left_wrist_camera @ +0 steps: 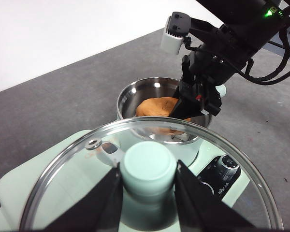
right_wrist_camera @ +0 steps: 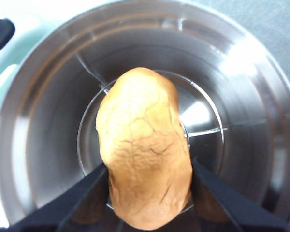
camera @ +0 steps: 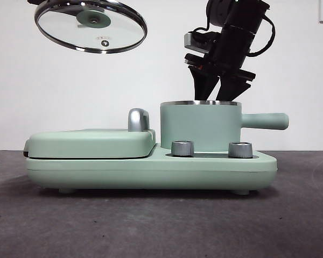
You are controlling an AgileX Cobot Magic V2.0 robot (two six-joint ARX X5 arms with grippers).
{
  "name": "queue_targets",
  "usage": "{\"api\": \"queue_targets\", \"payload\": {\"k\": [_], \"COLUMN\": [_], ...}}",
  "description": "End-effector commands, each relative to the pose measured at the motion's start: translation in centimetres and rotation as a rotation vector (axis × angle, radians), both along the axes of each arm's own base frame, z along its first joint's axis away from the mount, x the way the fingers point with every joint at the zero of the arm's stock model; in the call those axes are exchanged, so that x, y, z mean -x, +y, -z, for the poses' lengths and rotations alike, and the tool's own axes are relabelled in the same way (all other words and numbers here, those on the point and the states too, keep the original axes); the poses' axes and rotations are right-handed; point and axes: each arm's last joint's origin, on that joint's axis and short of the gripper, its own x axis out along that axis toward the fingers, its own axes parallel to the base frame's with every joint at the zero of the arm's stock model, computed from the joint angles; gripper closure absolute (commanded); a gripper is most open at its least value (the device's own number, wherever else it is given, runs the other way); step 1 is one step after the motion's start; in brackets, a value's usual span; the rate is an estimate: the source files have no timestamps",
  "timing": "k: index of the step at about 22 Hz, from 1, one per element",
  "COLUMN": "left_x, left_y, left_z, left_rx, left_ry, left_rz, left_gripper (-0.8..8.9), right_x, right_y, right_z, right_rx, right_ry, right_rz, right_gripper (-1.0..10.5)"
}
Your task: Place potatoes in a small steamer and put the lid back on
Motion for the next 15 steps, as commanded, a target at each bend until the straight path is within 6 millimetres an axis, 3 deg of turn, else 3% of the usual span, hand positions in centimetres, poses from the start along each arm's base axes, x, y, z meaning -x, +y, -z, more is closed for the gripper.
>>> {"api": "queue_targets", "payload": {"k": [1, 12, 15], "left_x": [0.0, 0.1, 0.1], "left_y": [-0.1, 0.0, 0.0], "left_z": [-0.8, -0.5, -0.5], "left_rx": [0.014, 0.003, 0.002], "left_ry": [-0.044, -0.009, -0.006], "left_rz": [0.003, 0.002, 0.002], "left_gripper": [8.00, 8.00, 8.00], "right_x": [-0.5, -0.5, 0.1], "right_y": [0.3, 0.3, -0.2], "right_z": [0.1, 0.1, -0.9], "right_rx": [0.009, 0.010, 0.002], "right_ry": [-0.023, -0.028, -0.023], "right_rz": [-0.025, -0.036, -0.023], "right_gripper": [7.4, 6.0, 5.9]}}
